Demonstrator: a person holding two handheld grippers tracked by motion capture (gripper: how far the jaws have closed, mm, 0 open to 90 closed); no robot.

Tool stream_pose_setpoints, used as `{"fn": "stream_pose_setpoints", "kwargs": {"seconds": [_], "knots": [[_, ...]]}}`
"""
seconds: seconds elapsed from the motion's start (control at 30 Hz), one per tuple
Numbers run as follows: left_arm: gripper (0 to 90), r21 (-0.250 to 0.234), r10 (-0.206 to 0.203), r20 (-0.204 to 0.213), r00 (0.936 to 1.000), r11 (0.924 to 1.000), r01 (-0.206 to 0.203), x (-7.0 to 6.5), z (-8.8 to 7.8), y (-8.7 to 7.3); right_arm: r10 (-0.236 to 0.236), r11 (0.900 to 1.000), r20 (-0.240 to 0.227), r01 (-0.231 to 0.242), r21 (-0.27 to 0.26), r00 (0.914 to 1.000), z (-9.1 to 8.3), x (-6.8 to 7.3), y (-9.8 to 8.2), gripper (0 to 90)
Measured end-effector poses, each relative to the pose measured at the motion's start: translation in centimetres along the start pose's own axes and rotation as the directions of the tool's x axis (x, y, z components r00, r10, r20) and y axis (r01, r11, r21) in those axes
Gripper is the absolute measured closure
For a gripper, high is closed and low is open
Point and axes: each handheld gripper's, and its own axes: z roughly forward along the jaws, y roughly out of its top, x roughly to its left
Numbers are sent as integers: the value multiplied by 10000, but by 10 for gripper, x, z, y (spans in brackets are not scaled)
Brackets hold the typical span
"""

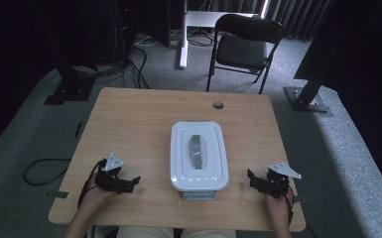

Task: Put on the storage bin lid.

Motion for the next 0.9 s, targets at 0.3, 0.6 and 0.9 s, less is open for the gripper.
{"fn": "stream_pose_setpoints", "kwargs": {"seconds": [0.3, 0.6, 0.9], "knots": [[21, -221, -583, -268, 9979, 9981, 577, 17, -14, -13, 116, 9999, 263, -117, 37, 9996, -3, -6, -4, 124], [22, -299, -716, -387, 9967, 9971, 705, 21, -21, -18, 297, 9994, 524, -306, 154, 9982, -8, -15, -11, 124], [21, -260, -1076, -693, 9918, 9940, 1061, 30, -28, -30, 608, 9976, 876, -634, 265, 9943, -15, -28, -20, 125]]}}
